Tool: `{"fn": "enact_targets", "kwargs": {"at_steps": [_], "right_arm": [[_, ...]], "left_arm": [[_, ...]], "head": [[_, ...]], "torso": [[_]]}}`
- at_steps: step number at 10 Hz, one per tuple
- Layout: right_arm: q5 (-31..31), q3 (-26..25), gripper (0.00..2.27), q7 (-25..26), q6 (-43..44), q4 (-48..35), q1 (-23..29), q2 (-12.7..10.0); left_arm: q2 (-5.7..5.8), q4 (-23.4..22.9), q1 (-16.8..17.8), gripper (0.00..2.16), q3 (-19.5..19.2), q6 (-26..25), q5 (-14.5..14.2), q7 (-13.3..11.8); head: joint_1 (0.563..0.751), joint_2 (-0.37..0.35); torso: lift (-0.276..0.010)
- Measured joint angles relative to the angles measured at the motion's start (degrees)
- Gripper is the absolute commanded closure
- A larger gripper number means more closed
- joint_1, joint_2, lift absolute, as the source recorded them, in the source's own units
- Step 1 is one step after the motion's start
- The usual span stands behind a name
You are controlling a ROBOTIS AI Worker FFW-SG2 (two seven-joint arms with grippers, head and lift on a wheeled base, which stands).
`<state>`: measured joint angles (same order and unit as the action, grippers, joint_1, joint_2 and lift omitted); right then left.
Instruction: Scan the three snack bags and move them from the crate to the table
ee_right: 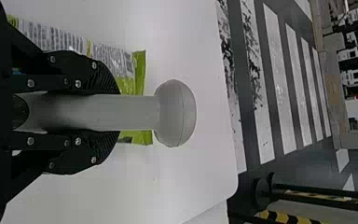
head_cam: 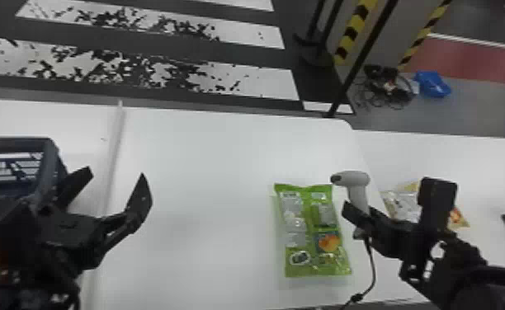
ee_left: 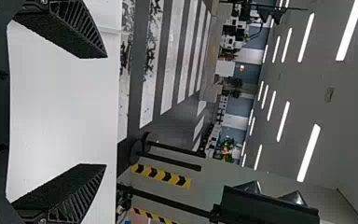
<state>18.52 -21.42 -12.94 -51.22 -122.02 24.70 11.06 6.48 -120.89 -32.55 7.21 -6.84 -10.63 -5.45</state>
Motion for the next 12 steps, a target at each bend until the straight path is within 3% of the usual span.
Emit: {"fn": "enact_targets", "kwargs": {"at_steps": [3, 6, 7, 8, 9, 12], "right_arm": [[-0.56, -3.86, 2.24, -2.75, 7.61, 18.24, -5.43, 4.77], [-4.28, -2.01, 2.24, -5.43, 14.52, 32.11, -10.93, 6.49], [-5.07, -0.94, 1.87, -5.78, 15.46, 34.32, -11.89, 6.70], [-5.49, -0.10, 0.15, -5.78, 15.60, 35.31, -12.49, 6.76], [-5.58, 0.41, 0.00, -5.68, 15.63, 35.52, -12.67, 6.78], [-2.22, -1.72, 0.06, -2.90, 20.12, 25.03, -5.83, 5.83]], "left_arm": [[0.11, -0.87, -0.29, 0.03, -0.16, -1.28, 0.00, 0.00], [0.12, -1.08, -0.36, 0.03, -0.32, -2.06, 0.03, 0.00], [0.12, -1.09, -0.35, 0.03, -0.39, -2.08, 0.05, 0.02], [0.11, -1.08, -0.36, 0.03, -0.41, -2.08, 0.07, 0.01], [0.07, -1.02, -0.37, 0.03, -0.37, -2.09, 0.08, 0.00], [-0.05, -0.85, -0.29, 0.03, -0.42, -2.24, 0.05, 0.00]], "head": [[0.695, -0.350], [0.695, -0.350], [0.695, -0.350], [0.695, -0.350], [0.695, -0.350], [0.695, -0.350]], "torso": [[-0.062], [-0.062], [-0.062], [-0.062], [-0.062], [-0.062]]}}
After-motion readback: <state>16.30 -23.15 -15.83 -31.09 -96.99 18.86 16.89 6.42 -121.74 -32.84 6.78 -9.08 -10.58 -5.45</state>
